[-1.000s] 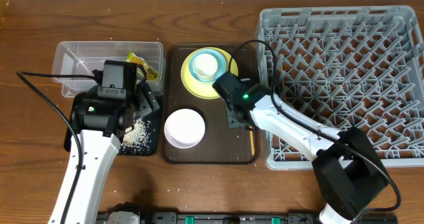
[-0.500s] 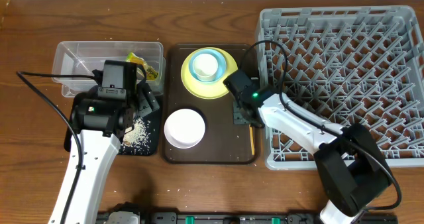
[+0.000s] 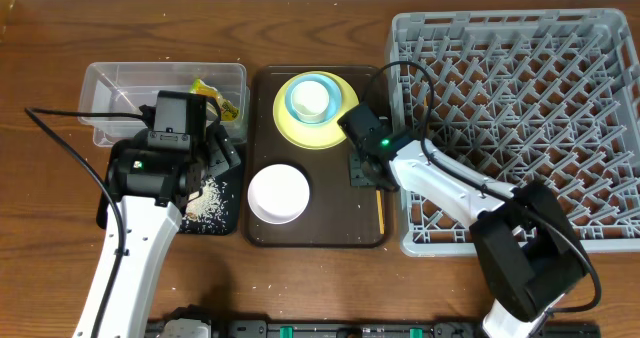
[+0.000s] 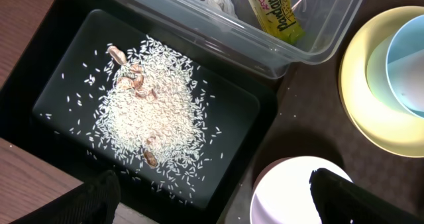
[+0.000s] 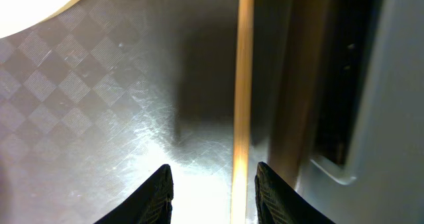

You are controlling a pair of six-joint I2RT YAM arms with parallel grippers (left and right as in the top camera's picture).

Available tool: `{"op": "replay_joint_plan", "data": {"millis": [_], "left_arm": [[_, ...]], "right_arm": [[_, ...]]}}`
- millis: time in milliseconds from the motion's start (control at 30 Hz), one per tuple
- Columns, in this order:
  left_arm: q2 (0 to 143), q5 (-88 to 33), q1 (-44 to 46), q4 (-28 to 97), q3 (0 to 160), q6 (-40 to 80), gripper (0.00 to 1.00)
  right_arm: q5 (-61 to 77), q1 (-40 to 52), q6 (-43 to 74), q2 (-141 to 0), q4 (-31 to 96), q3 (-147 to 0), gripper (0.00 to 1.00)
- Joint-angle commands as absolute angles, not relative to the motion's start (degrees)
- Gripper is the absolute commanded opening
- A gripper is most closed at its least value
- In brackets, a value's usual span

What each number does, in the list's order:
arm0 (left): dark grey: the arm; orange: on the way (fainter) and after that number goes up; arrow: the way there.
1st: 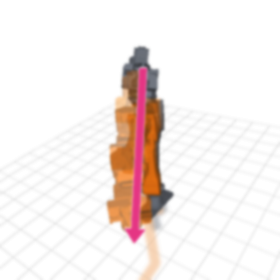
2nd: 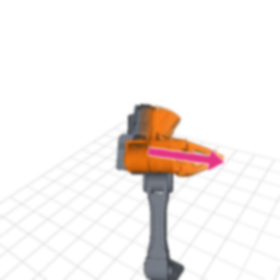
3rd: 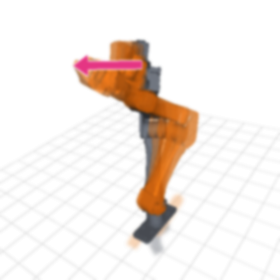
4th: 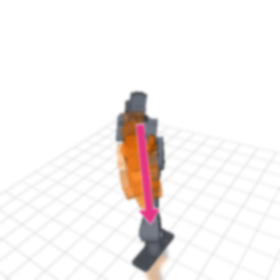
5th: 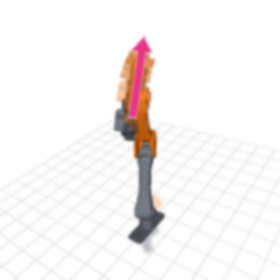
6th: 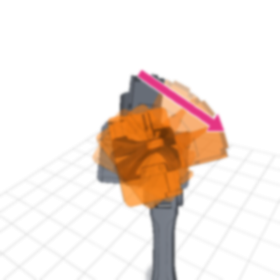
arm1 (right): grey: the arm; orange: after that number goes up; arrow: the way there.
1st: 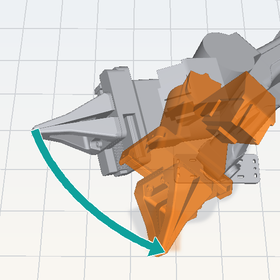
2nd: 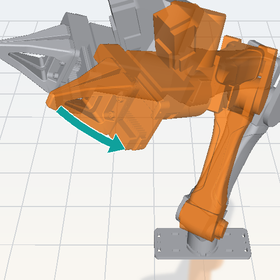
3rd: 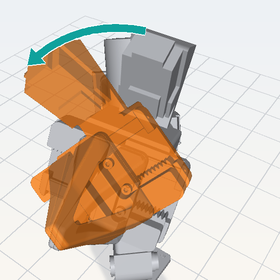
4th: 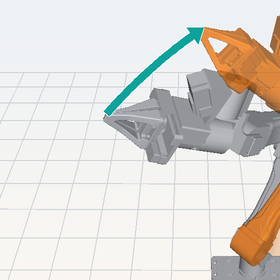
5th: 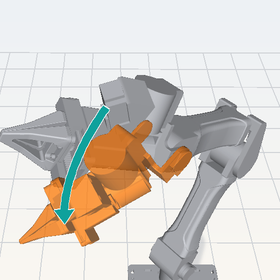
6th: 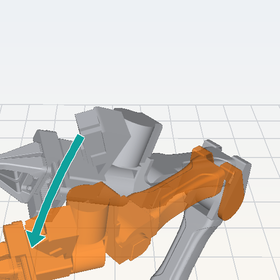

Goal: Sort waste into correct bins and load items into the dishwasher rack
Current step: 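Grasp the second wooden chopstick with the right gripper and lift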

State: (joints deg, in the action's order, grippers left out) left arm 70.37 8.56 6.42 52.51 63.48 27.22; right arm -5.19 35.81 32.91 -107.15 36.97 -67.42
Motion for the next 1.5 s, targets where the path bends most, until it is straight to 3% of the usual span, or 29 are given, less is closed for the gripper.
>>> {"op": "replay_joint_plan", "data": {"millis": [0, 333, 900, 1467], "left_arm": [[70.46, 9.5, 6.17, 52.69, 64.03, 27.77, 0.94], [70.46, 9.5, 6.17, 52.69, 64.03, 27.77, 0.94], [70.46, 9.5, 6.17, 52.69, 64.03, 27.77, 0.94], [70.46, 9.52, 6.17, 52.69, 64.03, 27.77, 0.94]], "right_arm": [[-0.32, 33.87, 33.8, -108.53, 36.95, -67.0, 0.38], [3.07, 30.94, 33.61, -109.67, 36.6, -67.0, 0.33], [2.79, 33.93, 23.55, -109.65, 36.23, -72.29, 0.36], [-8.82, 35.55, 24.01, -109.67, 40.16, -72.75, 0.32]]}}
